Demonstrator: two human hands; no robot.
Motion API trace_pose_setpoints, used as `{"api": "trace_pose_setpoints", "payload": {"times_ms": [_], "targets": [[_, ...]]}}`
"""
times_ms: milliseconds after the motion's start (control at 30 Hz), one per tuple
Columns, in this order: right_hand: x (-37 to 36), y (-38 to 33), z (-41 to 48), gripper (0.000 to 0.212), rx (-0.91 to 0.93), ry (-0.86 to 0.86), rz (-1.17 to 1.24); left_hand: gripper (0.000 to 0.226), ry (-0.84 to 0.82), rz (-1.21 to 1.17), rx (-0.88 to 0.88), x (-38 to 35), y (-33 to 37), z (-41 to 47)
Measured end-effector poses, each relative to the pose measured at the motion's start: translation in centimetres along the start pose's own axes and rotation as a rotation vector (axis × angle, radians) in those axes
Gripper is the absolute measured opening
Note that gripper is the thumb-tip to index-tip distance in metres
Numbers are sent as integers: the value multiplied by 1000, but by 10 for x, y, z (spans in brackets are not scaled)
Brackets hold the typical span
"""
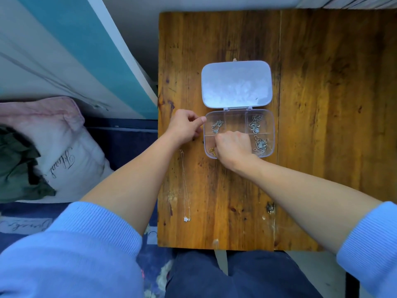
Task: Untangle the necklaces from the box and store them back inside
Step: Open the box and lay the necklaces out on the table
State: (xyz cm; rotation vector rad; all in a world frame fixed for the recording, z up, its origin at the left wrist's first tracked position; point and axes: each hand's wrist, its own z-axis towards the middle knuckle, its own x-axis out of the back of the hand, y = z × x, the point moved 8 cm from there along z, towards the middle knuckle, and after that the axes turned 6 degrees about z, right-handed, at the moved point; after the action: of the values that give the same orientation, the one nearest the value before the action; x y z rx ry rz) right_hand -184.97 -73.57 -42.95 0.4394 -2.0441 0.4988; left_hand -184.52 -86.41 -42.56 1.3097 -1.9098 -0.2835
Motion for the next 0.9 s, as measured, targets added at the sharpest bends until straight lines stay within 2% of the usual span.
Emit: {"api": "trace_pose_setpoints", "payload": {"times_ms": [367, 467, 567, 733, 833, 900], "targets": [[3, 6, -8, 14, -2, 20, -7, 26, 28, 36, -16, 1, 3, -3], [5, 9, -8, 14, -35, 15, 70, 26, 52, 58, -25, 3, 4, -5], [11, 29, -16, 15, -118, 47, 329, 24, 103, 64, -52, 9, 7, -9], [15, 72, -40, 16, -332, 115, 952, 17, 278, 95, -150, 17, 18, -29], [6, 90, -59, 12, -490, 117, 1339, 13, 253, 227, -278, -3, 29, -44], [0, 97, -69, 11, -545, 134, 1465, 15, 185, 366, -348, -24, 34, -48]]}}
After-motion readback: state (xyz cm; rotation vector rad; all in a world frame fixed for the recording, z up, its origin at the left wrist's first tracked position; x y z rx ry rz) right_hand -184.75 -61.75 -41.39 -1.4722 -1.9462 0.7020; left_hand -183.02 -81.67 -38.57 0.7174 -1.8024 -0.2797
